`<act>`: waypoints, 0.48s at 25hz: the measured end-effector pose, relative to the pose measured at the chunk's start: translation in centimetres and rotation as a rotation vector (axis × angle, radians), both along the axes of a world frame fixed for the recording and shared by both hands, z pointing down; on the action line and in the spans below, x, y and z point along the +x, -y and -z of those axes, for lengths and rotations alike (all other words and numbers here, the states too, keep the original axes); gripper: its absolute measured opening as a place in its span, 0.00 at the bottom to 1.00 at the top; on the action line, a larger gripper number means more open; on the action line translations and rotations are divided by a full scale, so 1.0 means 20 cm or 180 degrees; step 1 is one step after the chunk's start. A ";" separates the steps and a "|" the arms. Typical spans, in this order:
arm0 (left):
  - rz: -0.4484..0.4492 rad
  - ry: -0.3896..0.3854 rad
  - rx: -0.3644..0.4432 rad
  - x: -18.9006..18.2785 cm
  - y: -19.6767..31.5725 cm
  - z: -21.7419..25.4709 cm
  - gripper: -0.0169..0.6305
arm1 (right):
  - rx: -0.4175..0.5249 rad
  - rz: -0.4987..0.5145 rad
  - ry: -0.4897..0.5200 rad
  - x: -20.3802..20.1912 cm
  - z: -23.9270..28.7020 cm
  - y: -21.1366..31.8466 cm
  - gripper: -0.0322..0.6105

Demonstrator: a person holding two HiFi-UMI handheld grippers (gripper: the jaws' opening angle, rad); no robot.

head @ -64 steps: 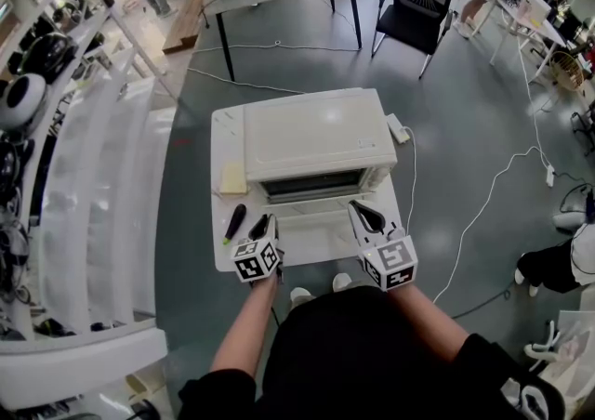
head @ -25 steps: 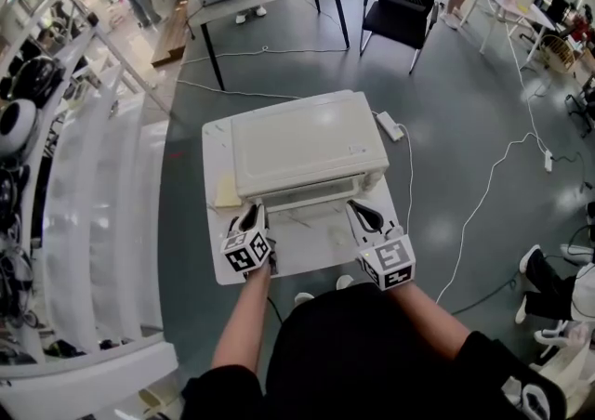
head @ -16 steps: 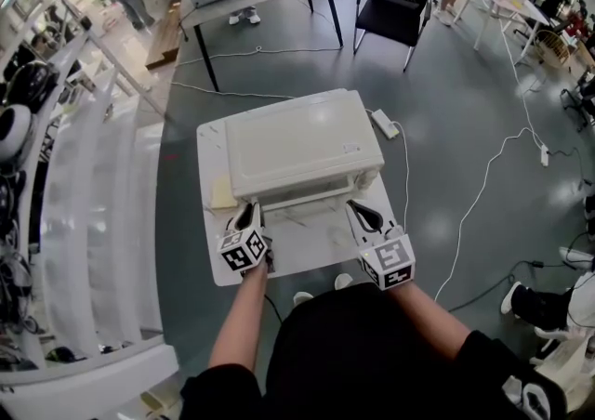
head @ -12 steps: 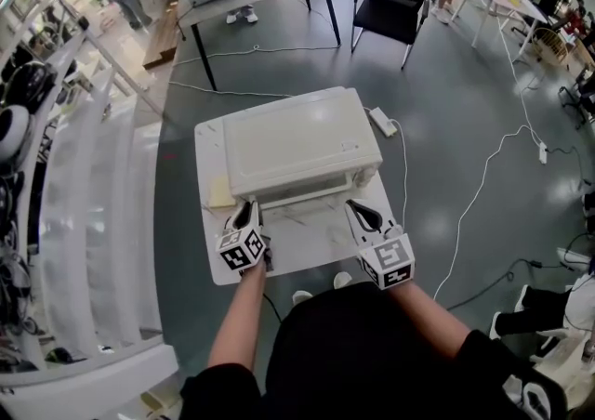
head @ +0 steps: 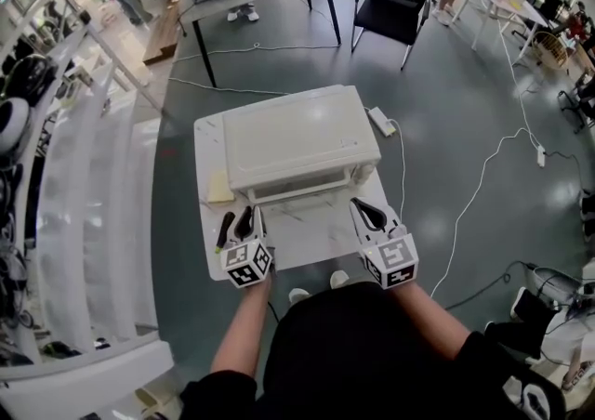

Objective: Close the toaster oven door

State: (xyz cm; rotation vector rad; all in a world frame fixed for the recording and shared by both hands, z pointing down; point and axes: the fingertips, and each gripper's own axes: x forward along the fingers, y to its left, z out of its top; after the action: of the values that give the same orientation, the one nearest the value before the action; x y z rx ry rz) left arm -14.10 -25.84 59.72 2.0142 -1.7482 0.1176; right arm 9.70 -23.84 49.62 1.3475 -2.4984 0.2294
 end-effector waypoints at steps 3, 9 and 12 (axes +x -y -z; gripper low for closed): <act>-0.0066 -0.0056 0.0056 0.04 -0.08 0.07 0.14 | 0.0004 -0.0008 -0.0006 0.01 0.01 -0.02 0.08; -0.0160 -0.0134 0.0184 0.13 -0.19 0.21 0.08 | 0.0007 -0.0054 0.0010 0.07 0.01 -0.07 0.08; -0.0200 -0.0121 0.0305 0.16 -0.25 0.27 0.07 | 0.0055 -0.0084 0.0035 0.10 0.05 -0.09 0.08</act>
State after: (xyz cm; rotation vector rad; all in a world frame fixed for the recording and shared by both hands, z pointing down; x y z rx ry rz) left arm -10.92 -20.84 54.23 2.1260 -1.6972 0.0158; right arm 11.79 -21.96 48.57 1.3901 -2.4984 0.2218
